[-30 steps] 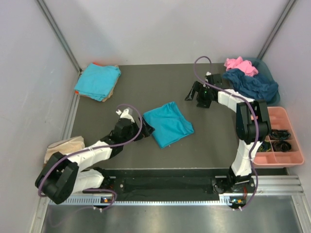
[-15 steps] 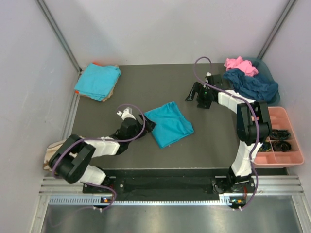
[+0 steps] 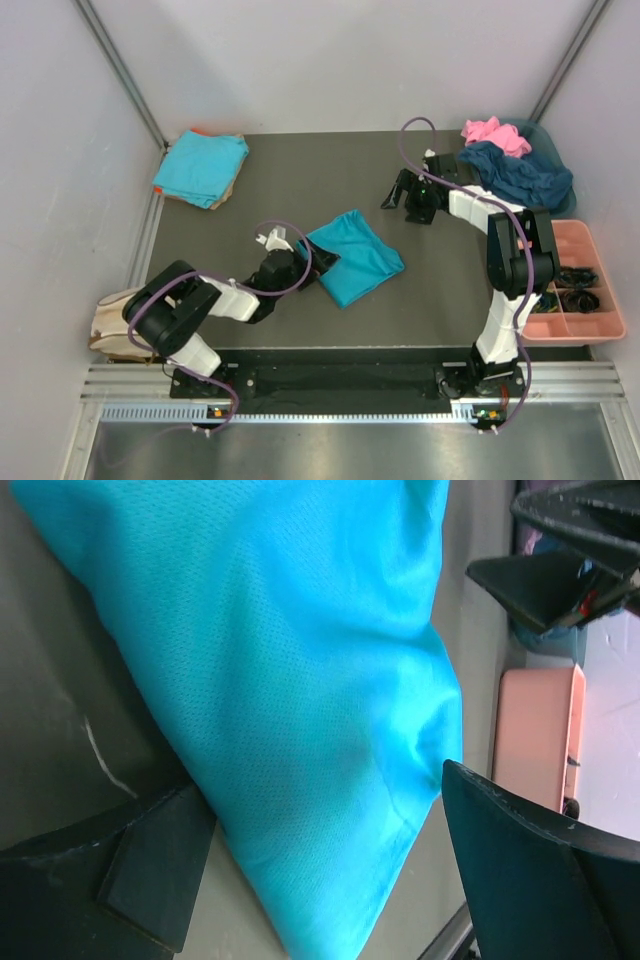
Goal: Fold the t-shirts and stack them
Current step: Fold the tshirt
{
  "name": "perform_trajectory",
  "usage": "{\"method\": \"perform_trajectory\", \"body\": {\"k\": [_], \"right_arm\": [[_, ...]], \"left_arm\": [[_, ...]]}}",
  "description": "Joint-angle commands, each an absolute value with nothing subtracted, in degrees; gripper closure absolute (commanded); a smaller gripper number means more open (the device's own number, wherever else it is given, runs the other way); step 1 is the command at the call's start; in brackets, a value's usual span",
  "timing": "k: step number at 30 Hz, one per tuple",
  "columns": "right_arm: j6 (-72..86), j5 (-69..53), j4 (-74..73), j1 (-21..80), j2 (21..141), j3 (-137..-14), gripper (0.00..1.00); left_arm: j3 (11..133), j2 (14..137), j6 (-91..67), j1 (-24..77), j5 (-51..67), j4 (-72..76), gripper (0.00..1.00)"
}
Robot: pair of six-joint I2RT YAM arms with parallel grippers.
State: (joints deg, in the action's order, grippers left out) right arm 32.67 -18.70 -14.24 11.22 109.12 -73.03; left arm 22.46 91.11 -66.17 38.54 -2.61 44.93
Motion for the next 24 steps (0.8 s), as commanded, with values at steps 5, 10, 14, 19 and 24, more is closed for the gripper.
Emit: {"method": "perform_trajectory", "body": {"k": [5, 10, 14, 19, 24], "right_arm": [[33.2, -18.5, -11.7, 11.9, 106.1, -71.9, 0.12], [33.3, -18.5, -11.6, 11.9, 106.1, -71.5, 0.12], [33.0, -18.5, -12.0, 11.9, 106.1, -71.5, 0.13], [32.6, -18.2, -12.8, 11.9, 105.9, -71.9, 0.13], [32.1, -17.8, -13.4, 11.9, 105.6, -72.2, 0.13]], "left_arm": [[17.9, 90.8, -68.0, 41.9, -3.8, 31.7, 0.04], [17.8, 93.2, -69.1, 42.1, -3.9, 34.3, 0.14], [19.3, 97.6, -69.5, 42.1, -3.2, 37.8, 0.24], [21.3, 104.5, -69.5, 42.1, -2.1, 43.8, 0.4], [23.3, 108.9, -67.6, 41.0, -0.5, 46.3, 0.66]]}}
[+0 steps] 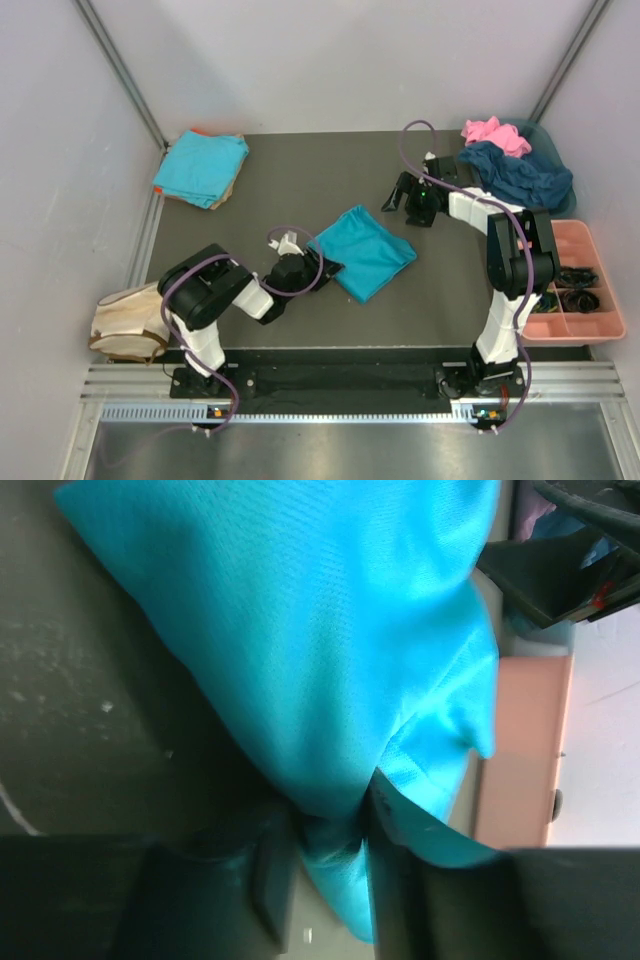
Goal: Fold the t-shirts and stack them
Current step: Fold the tshirt
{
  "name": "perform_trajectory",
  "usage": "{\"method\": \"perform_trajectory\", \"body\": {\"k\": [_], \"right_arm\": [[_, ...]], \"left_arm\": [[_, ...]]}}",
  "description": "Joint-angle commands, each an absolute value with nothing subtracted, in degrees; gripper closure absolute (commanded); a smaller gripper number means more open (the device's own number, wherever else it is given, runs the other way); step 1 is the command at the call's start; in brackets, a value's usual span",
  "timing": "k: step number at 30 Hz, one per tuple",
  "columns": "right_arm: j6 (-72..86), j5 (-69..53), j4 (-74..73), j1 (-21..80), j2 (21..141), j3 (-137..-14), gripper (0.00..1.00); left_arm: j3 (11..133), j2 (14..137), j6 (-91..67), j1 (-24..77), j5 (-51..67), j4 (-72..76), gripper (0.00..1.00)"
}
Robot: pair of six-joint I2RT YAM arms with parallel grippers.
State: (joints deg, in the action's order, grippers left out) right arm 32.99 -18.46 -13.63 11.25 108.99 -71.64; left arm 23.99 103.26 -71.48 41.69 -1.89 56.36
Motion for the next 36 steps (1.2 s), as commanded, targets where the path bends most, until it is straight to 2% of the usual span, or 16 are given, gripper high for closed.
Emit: {"method": "perform_trajectory", "body": {"k": [1, 2, 3, 5, 10, 13, 15, 17, 20, 26, 30, 36], "right_arm": [[32.2, -17.8, -13.4, 11.9, 105.6, -72.2, 0.13], [32.1, -17.8, -13.3, 12.0, 105.6, -72.2, 0.13], [32.0, -17.9, -13.4, 11.9, 105.6, -72.2, 0.13], [32.0, -18.0, -13.4, 11.9, 105.9, -72.2, 0.13], [31.7, -18.2, -13.4, 11.9, 105.9, -72.4, 0.13], [31.5, -18.2, -13.3, 11.9, 106.0, -72.7, 0.13], [31.4, -18.3, -13.2, 11.9, 106.3, -72.7, 0.13], [31.4, -18.6, -13.1, 11.9, 106.6, -72.8, 0.13], [31.5, -18.9, -12.8, 11.9, 107.0, -72.4, 0.13], [32.3, -17.3, -12.2, 11.9, 105.5, -70.2, 0.13], [33.2, -16.1, -11.3, 11.9, 103.8, -68.6, 0.13], [34.1, -15.6, -10.7, 11.9, 103.4, -67.9, 0.13]], "left_arm": [[23.3, 109.4, -67.3, 40.6, -0.4, 46.9, 0.71], [23.4, 109.8, -67.0, 39.9, -0.3, 48.2, 0.74], [23.5, 110.7, -66.7, 39.5, -0.3, 48.9, 0.89], [23.7, 111.7, -66.5, 38.3, 1.7, 50.7, 1.0], [23.6, 113.4, -65.6, 36.0, 5.2, 55.6, 1.0], [27.1, 112.4, -60.2, 32.9, 11.4, 51.2, 1.0], [33.3, 111.5, -52.9, 30.6, 14.5, 44.0, 1.0], [41.3, 111.0, -46.4, 29.3, 18.3, 31.7, 1.0], [54.3, 112.1, -28.5, 28.9, 19.8, 11.6, 1.0], [73.0, 117.5, -8.9, 27.9, 15.2, -12.5, 1.0], [78.7, 119.8, -2.0, 26.0, 14.4, -18.8, 1.0], [83.5, 120.4, 4.5, 24.0, 7.2, -22.6, 1.0]]}}
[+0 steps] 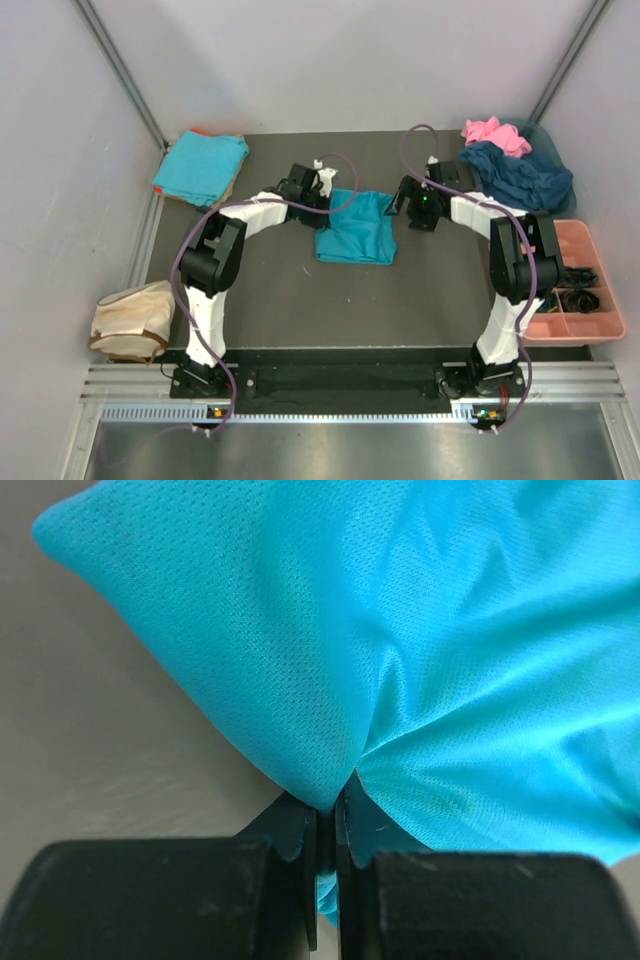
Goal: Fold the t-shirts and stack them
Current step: Fold the tshirt
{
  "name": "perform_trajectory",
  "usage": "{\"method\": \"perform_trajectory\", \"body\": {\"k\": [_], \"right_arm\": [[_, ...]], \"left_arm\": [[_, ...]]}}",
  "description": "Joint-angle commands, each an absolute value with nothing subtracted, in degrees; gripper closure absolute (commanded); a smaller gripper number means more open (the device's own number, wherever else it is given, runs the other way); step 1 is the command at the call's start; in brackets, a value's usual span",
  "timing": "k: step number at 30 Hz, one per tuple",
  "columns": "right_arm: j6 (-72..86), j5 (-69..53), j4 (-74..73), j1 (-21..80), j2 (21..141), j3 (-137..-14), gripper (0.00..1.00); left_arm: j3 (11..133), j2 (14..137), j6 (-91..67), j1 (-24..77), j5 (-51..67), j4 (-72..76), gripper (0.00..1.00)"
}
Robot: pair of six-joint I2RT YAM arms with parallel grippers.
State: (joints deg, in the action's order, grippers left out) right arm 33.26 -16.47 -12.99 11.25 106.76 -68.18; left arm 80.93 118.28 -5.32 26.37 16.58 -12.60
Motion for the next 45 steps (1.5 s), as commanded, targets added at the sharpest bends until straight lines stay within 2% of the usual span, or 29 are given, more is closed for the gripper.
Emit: {"method": "perform_trajectory", "body": {"k": [1, 2, 5, 9, 20, 22, 23, 28, 38, 41, 45], "right_arm": [[34.2, -15.6, -10.7, 12.0, 103.4, -67.9, 0.13], [34.3, -15.6, -10.6, 12.0, 103.6, -67.9, 0.13], [34.1, -15.8, -10.4, 12.0, 104.0, -67.8, 0.13], [34.3, -16.3, -10.0, 12.0, 104.6, -67.5, 0.13], [31.3, -15.2, -10.7, 14.4, 103.9, -68.3, 0.13], [30.9, -15.4, -10.7, 15.0, 103.8, -68.6, 0.13], [30.4, -15.5, -10.8, 15.1, 103.9, -69.0, 0.13], [27.8, -14.9, -12.7, 17.2, 104.0, -70.8, 0.14], [24.7, -15.1, -13.4, 19.2, 104.9, -73.0, 0.19], [24.7, -15.7, -13.3, 19.2, 105.8, -73.4, 0.22], [25.1, -16.6, -12.7, 19.2, 106.9, -73.7, 0.32]], "left_arm": [[84.0, 120.6, 4.7, 23.9, 6.4, -23.4, 0.97], [84.3, 120.5, 4.5, 23.6, 6.0, -23.3, 0.84], [82.6, 119.0, 2.2, 22.7, 9.6, -21.2, 0.62], [78.3, 116.4, -1.7, 21.6, 16.1, -15.8, 0.48], [64.1, 106.0, -18.9, 18.9, 33.2, 4.8, 0.39], [62.6, 104.4, -21.8, 18.6, 35.6, 10.4, 0.27], [61.6, 103.4, -24.3, 18.5, 37.2, 11.9, 0.25], [58.5, 100.8, -30.1, 18.0, 39.4, 19.7, 0.24], [52.9, 100.9, -32.8, 16.5, 40.1, 23.4, 0.24], [52.0, 101.0, -32.4, 16.2, 40.0, 23.3, 0.23], [51.2, 101.2, -32.4, 15.7, 40.2, 23.5, 0.23]]}}
